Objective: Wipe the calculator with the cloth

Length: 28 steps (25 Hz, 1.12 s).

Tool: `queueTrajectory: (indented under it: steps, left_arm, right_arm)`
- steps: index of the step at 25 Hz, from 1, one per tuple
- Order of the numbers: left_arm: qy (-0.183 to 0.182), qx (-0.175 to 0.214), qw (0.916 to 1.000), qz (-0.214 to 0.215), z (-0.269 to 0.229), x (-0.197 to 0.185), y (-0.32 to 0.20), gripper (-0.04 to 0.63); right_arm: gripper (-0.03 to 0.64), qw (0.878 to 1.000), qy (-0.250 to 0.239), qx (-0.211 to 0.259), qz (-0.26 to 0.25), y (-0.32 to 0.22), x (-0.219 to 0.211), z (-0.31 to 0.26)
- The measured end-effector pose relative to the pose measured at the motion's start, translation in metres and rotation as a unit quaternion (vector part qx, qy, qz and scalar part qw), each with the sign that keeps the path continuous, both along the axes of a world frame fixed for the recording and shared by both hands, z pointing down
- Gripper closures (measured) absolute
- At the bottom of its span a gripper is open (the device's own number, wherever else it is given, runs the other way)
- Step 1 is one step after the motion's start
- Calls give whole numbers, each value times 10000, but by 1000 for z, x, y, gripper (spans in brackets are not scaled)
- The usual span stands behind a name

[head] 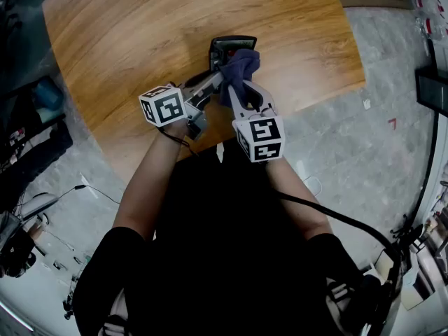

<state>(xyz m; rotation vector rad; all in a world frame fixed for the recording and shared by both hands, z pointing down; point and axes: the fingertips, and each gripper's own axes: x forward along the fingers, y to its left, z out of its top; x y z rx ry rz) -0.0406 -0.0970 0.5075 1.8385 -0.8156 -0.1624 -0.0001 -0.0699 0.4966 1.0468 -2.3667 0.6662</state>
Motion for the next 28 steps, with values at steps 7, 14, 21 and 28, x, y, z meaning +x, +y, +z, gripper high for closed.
queueTrajectory:
  steps: [7,14,21,28]
  left_arm:
    - [126,122,9997,190,-14,9,11,520]
    - [141,160,9998,-66,-14,-5,0,522]
    - [293,154,9994,108,-19,1,17,522]
    - [204,248,9995,-22,-22,-8,8,522]
  right_arm:
    - [545,9979,3,320,556,-52,22,-17]
    - [545,9999,-92,-41,27,-2,2,-4]
    - [545,9984,-32,303,479,-52,23,-21]
    - [545,9995,-273,179,19,-31,5,-22]
